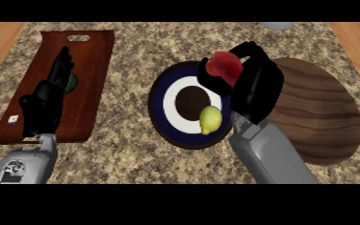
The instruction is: Pick the pear from the plate and place it in the bowl
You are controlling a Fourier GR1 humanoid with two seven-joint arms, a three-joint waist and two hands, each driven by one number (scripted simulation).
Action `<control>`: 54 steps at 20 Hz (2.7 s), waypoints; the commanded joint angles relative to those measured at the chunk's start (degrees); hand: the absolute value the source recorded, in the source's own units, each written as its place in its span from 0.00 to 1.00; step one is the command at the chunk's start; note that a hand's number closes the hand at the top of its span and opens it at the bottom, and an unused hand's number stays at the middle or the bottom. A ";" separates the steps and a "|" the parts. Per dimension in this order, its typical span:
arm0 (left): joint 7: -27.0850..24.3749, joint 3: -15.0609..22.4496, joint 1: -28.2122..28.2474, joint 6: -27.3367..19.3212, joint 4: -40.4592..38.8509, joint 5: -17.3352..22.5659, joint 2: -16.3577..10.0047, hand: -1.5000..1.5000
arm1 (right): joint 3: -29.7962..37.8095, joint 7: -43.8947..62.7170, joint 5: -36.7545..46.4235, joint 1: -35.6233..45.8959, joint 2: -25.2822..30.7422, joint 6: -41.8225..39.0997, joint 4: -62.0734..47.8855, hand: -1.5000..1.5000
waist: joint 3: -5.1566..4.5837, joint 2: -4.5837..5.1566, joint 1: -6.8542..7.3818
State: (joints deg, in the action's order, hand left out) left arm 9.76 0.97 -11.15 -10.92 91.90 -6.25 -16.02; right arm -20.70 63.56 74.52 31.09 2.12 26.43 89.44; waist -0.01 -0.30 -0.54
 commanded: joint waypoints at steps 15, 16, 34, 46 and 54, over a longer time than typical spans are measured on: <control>0.01 -2.30 -0.45 2.83 0.65 0.64 0.42 0.50 | 19.89 -12.76 -2.84 -12.35 15.74 5.69 -11.31 1.00 | 0.03 0.35 0.82; -0.70 -2.24 -1.51 1.81 -0.94 -0.61 0.44 0.50 | 22.50 -15.95 -5.84 -12.15 17.40 10.34 -16.63 1.00 | 0.06 0.50 0.94; 0.16 -2.22 -0.47 3.46 1.04 -1.30 1.71 0.50 | 36.88 -59.87 -48.83 -11.26 14.65 17.02 -27.88 0.00 | 0.05 0.24 0.36; -1.49 -4.51 0.01 3.16 -0.59 -2.22 2.09 0.50 | 39.50 -59.10 -62.64 -35.41 13.30 5.44 5.96 0.00 | -0.04 -0.09 -1.09; 0.92 -2.94 2.30 3.53 4.29 -3.34 3.44 0.50 | 40.84 -69.92 -72.47 -54.02 6.99 -3.49 20.02 0.00 | 0.01 0.13 -0.06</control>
State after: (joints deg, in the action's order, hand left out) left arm 10.40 -2.05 -10.24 -8.09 94.04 -9.71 -12.82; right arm 19.53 -3.75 5.33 -15.67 10.80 27.01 102.86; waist 0.00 -0.27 -1.09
